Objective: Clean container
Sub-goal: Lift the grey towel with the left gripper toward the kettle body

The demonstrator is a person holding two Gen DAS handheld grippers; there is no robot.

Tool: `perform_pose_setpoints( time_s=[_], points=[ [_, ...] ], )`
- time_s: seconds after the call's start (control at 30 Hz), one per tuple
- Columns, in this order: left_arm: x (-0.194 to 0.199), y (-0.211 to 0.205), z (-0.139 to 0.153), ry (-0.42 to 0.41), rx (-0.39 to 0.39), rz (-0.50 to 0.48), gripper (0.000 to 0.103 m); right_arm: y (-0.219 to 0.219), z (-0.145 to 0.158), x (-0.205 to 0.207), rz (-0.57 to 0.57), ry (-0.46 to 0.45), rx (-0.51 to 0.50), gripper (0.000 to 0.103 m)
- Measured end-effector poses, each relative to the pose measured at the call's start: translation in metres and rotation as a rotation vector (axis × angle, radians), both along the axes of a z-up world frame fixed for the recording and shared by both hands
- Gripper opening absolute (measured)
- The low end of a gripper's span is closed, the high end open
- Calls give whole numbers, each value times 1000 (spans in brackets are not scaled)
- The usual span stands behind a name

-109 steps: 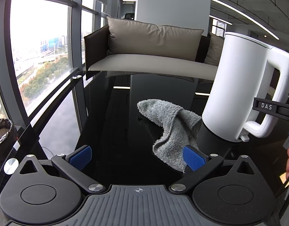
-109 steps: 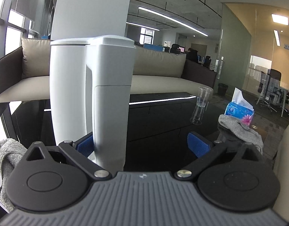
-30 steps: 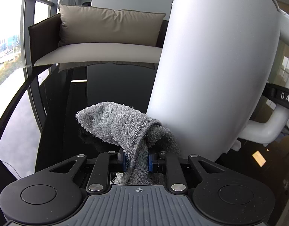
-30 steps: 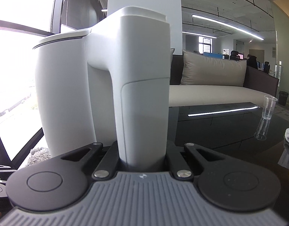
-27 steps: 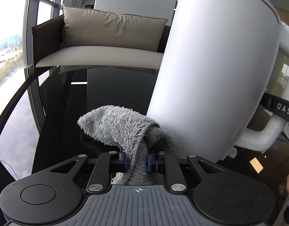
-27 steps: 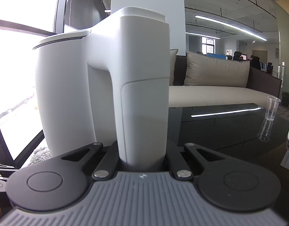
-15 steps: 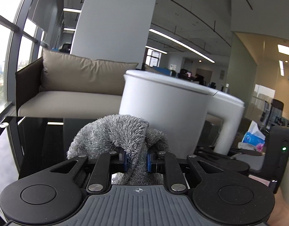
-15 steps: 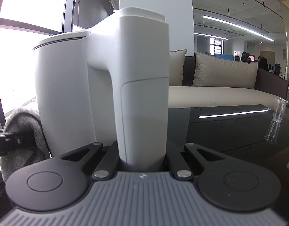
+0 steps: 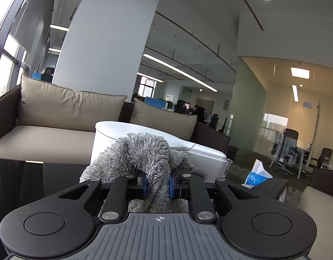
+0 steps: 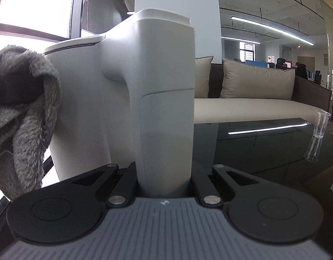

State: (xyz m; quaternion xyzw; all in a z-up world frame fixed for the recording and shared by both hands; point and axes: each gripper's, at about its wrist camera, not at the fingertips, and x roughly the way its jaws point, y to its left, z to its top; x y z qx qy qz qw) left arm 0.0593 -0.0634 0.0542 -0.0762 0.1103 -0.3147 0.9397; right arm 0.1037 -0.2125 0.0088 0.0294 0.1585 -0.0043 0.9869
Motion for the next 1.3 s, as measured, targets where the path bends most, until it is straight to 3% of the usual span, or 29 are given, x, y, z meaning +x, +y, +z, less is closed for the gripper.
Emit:
perform_pose_setpoints(
  time_s=[0.47, 0.9, 1.07, 1.3],
  points=[
    [35, -17, -50, 166, 20, -77, 16, 1, -5, 0, 8, -5, -21, 2],
    [72, -19, -90, 354, 78, -53, 16, 2, -1, -6, 15, -6, -23, 2],
    [73, -12, -77, 332, 63, 1, 16, -1, 0, -4, 22, -6, -23, 2],
    [80, 11, -45, 234, -4, 57, 16, -5, 1, -2, 30, -6, -22, 2]
  ],
)
